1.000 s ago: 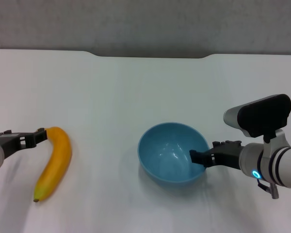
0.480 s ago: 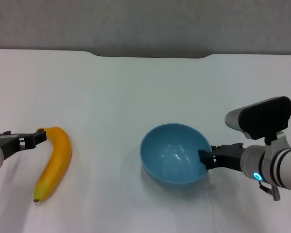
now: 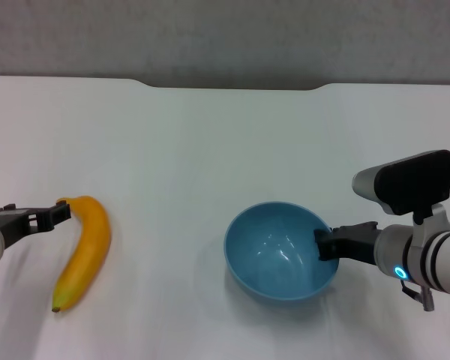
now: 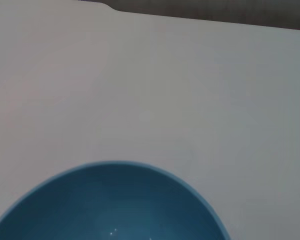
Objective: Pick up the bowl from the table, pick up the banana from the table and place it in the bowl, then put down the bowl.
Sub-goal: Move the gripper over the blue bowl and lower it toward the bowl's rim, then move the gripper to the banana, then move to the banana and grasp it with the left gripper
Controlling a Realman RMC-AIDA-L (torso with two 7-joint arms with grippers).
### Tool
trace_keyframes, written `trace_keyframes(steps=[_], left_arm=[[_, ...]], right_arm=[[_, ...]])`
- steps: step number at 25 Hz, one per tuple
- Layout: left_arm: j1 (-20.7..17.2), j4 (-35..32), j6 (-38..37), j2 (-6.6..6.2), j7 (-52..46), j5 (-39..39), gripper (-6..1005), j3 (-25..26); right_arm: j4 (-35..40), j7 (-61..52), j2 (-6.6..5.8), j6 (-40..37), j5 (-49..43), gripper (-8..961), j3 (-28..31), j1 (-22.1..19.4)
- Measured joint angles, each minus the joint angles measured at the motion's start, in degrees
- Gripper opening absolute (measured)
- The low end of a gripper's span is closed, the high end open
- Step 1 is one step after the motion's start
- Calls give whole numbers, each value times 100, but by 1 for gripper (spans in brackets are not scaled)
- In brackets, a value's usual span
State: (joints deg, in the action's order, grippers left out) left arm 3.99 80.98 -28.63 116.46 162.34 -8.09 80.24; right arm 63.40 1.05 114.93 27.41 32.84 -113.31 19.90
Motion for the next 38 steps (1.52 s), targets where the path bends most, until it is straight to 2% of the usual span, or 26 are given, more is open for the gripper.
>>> trace_keyframes(steps=[2, 8, 13, 20, 38], left_arm=[[-4, -2, 0, 0, 0, 0, 880, 0], [-4, -2, -28, 0, 0, -24, 880, -36], [-59, 229, -226, 0, 21, -11, 880, -223], [-33, 532, -437, -3, 42, 76, 880, -515], [433, -274, -277, 57, -50, 35, 881, -843]], right_arm=[[2, -6, 0, 0, 1, 112, 3, -5], [110, -15, 3, -93, -1, 43, 28, -122], [395, 1, -13, -146, -97, 43, 282, -375], [501, 4, -21, -95, -219, 42, 403, -446], [683, 117, -23, -99, -234, 43, 399, -443]])
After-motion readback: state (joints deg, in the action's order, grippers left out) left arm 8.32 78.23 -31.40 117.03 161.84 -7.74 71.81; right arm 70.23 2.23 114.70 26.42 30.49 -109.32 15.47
